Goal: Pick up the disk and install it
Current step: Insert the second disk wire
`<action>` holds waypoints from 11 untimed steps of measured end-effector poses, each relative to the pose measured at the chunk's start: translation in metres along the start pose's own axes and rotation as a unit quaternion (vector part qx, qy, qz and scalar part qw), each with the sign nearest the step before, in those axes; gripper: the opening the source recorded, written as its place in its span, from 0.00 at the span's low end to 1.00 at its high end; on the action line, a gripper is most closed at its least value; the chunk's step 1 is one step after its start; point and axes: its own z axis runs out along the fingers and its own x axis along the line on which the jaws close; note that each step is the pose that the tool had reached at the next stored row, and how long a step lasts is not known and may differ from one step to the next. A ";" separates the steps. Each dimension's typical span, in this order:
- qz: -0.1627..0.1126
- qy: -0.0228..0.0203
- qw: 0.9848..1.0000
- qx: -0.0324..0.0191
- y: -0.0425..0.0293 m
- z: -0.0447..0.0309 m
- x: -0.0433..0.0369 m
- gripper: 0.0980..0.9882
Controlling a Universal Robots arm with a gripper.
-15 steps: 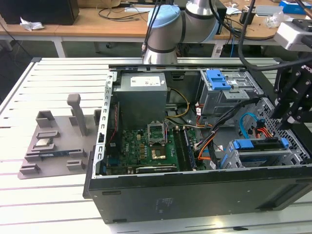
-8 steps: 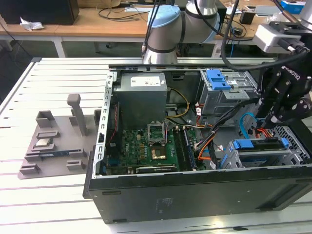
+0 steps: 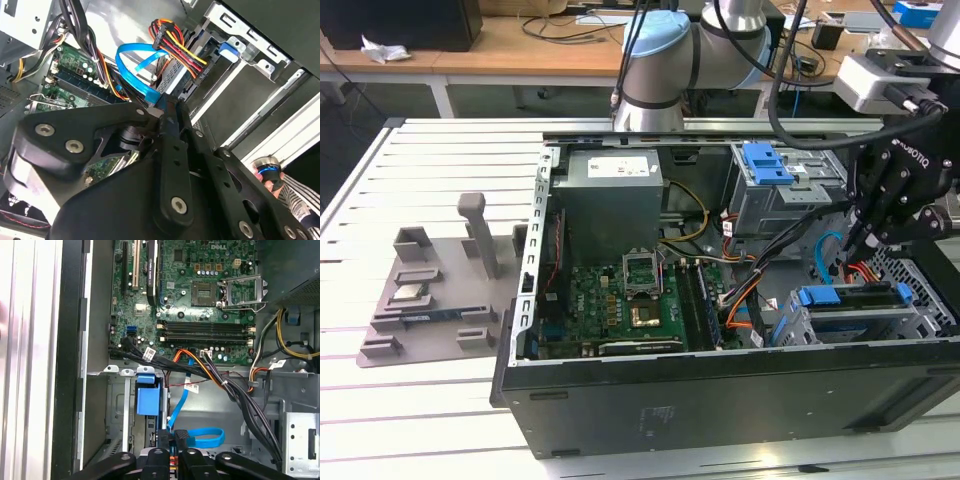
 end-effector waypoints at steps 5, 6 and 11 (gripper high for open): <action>0.000 0.000 1.000 0.000 0.0003 0.0009 0.0115 0.07; 0.000 0.000 1.000 0.000 0.0000 0.0018 0.0151 0.07; 0.000 0.000 1.000 0.000 -0.0066 0.0145 0.0172 0.07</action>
